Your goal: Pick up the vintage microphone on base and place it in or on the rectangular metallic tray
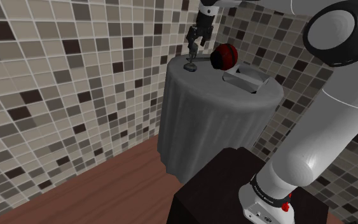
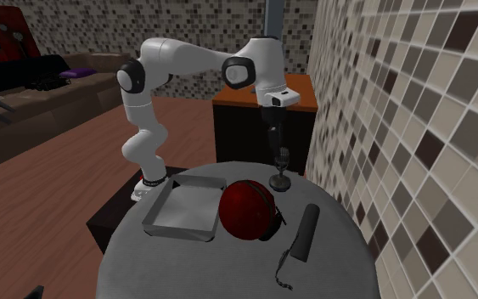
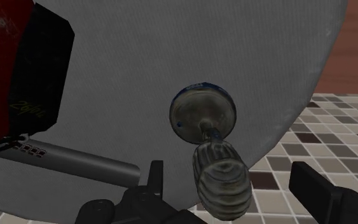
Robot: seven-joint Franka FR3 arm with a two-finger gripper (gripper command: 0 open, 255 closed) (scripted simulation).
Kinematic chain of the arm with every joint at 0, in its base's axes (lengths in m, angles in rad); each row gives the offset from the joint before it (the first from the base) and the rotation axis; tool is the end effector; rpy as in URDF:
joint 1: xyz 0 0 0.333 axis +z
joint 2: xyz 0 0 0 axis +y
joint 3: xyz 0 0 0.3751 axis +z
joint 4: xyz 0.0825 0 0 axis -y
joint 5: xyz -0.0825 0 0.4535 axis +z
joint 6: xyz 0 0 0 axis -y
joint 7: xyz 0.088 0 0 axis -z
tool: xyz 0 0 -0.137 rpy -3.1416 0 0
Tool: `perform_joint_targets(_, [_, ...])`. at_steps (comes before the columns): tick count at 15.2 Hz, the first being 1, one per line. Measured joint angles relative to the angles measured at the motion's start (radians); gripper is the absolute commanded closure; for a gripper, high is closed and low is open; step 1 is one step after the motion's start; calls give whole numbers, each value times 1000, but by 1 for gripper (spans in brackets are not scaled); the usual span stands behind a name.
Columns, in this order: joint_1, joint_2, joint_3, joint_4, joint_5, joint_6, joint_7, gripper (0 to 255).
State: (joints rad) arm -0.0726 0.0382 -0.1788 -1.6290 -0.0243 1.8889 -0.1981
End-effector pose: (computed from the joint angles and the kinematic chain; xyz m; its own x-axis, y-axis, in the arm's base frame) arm 0.6507 -0.1675 0.6293 0.9770 -0.0385 0.2099 -0.0551 -0.9958 0.0737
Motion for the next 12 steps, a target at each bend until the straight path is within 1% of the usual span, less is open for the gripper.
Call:
perform_joint_targets(3, [-1, 7, -1, -25, 1, 32, -2, 0])
perform_joint_targets(9, [-1, 8, -1, -34, 1, 43, -2, 0])
perform_joint_targets(10, [-1, 8, -1, -34, 1, 43, -2, 255])
perform_joint_targets(12, [-1, 8, -1, -34, 1, 43, -2, 255])
